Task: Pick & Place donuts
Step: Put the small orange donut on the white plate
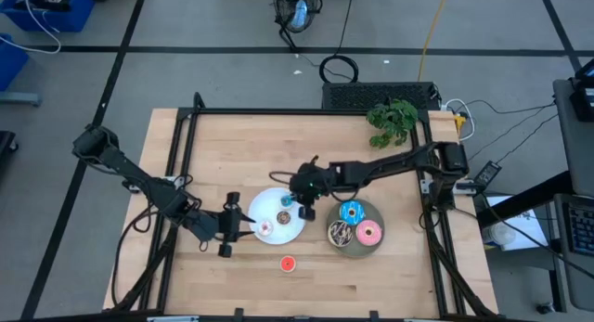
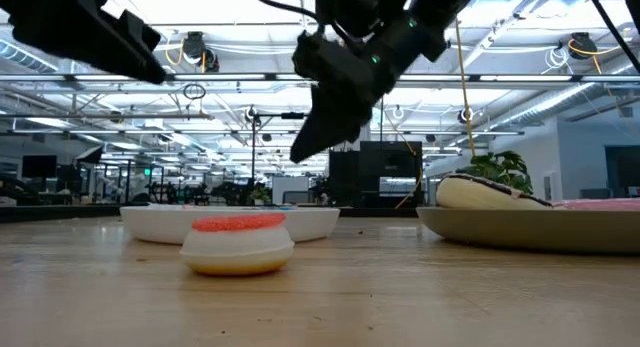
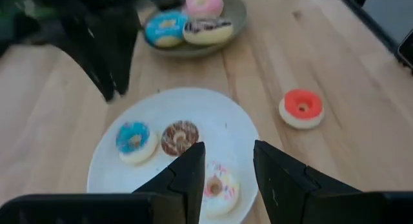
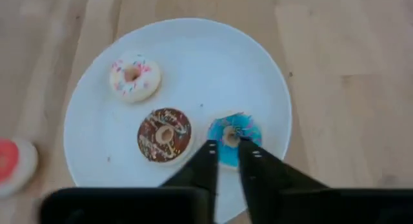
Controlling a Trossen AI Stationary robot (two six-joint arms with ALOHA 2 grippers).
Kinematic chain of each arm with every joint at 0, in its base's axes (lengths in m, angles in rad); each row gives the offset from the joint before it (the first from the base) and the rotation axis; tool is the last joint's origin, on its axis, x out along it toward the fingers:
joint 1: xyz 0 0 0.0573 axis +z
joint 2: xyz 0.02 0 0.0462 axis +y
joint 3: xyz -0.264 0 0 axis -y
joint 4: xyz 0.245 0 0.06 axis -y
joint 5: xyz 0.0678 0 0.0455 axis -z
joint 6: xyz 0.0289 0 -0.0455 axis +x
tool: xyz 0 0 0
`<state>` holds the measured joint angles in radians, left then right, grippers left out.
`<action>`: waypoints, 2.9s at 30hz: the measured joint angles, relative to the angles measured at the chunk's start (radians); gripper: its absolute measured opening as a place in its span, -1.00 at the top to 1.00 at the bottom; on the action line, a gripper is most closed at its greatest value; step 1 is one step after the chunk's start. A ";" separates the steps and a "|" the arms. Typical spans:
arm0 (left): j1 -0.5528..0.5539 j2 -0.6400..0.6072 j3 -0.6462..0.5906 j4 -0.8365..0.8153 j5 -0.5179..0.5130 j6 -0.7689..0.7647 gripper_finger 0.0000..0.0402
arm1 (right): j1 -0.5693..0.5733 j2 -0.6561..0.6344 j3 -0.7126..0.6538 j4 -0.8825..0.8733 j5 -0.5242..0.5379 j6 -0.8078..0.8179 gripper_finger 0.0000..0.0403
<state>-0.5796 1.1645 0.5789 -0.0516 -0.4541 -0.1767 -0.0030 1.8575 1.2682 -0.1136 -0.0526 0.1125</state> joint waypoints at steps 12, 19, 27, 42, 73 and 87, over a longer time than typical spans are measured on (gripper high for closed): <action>0.039 0.000 0.000 0.065 0.000 0.008 0.34 | 0.064 0.000 -0.144 0.216 0.143 -0.121 1.00; 0.043 0.000 0.000 0.070 0.000 0.005 0.34 | 0.093 0.013 -0.145 0.251 0.161 -0.132 1.00; 0.043 0.000 0.000 0.062 0.000 -0.064 0.34 | 0.148 -0.027 -0.172 0.271 0.106 -0.226 1.00; -0.050 -0.154 0.008 0.173 -0.154 0.086 0.34 | 0.230 -0.543 -0.666 0.829 0.146 -0.310 1.00; -0.119 -0.564 -0.210 0.013 -0.340 0.132 0.34 | 0.321 -1.109 -1.145 0.977 0.339 -0.301 1.00; -0.070 -0.063 0.011 0.220 -0.288 0.072 0.34 | 0.322 -1.108 -1.146 0.951 0.328 -0.361 1.00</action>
<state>-0.6491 1.1018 0.5900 0.1680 -0.7425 -0.1051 0.3186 0.7498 0.1226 0.8373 0.2757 -0.2485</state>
